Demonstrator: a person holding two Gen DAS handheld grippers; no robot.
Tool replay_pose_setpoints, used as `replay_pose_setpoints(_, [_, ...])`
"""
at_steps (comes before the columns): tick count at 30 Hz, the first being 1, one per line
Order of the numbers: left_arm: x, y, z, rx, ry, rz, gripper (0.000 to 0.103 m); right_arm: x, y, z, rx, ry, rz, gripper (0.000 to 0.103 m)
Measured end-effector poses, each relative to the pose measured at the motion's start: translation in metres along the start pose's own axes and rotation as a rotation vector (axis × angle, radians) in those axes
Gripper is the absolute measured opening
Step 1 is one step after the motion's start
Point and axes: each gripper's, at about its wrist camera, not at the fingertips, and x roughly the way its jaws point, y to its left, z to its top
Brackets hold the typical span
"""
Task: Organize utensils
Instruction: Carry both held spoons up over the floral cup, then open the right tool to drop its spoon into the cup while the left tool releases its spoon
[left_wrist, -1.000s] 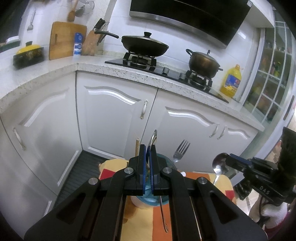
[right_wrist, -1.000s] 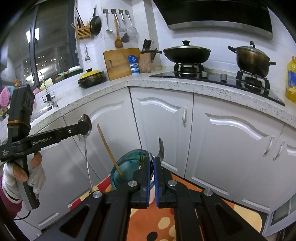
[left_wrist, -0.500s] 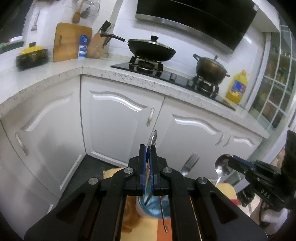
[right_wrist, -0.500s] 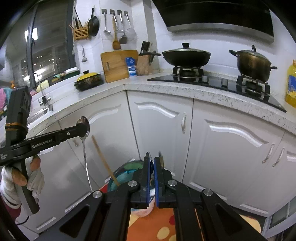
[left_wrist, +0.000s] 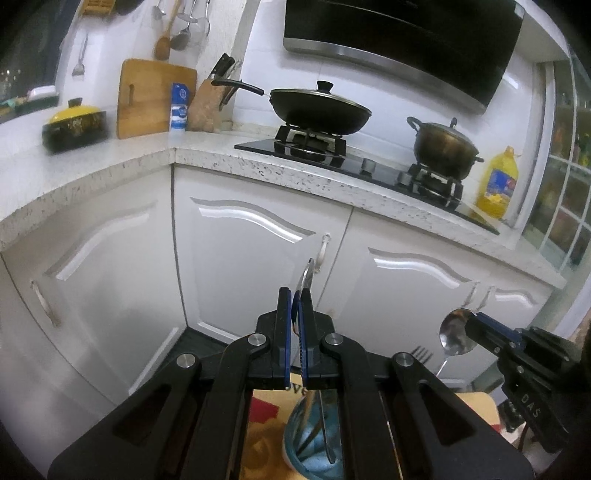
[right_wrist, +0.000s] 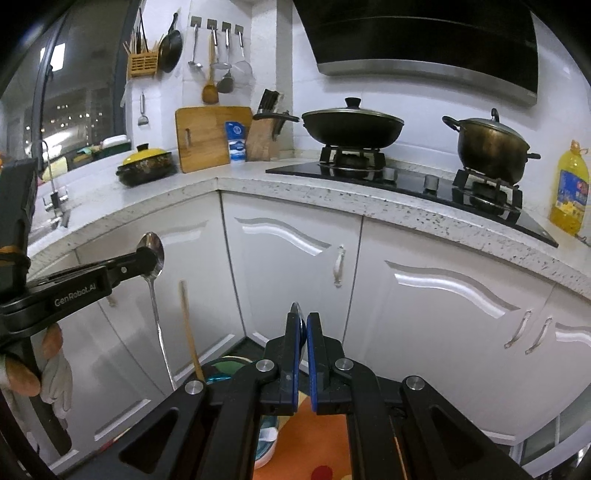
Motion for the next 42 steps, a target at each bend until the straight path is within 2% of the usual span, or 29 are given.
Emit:
replay_pose_setpoints(10, [0.018, -0.007, -0.014, 0.055, -0.026, 0.058, 0.002, 0.018, 0.009, -0.008, -0.063, -0.007, -0.044, 0.003])
replay_pose_setpoints(16, [0.022, -0.006, -0.021, 0.068, -0.021, 0.069, 0.002, 0.022, 0.024, -0.012, -0.129, 0.002, -0.039, 0.003])
replay_pose_setpoints(31, [0.032, -0.008, -0.051, 0.072, 0.063, 0.061, 0.002, 0.046, 0.04, -0.046, -0.163, 0.142, 0.058, 0.005])
replay_pose_setpoints(38, [0.032, -0.005, -0.054, 0.044, 0.092, 0.06, 0.002, 0.055, 0.031, -0.058, -0.08, 0.217, 0.116, 0.006])
replay_pose_setpoints(40, [0.032, -0.003, -0.054, 0.033, 0.105, 0.058, 0.006, 0.053, 0.029, -0.059, -0.071, 0.216, 0.115, 0.01])
replay_pose_setpoints(42, [0.031, -0.003, -0.055, 0.024, 0.114, 0.053, 0.018, 0.049, 0.028, -0.059, -0.059, 0.207, 0.122, 0.023])
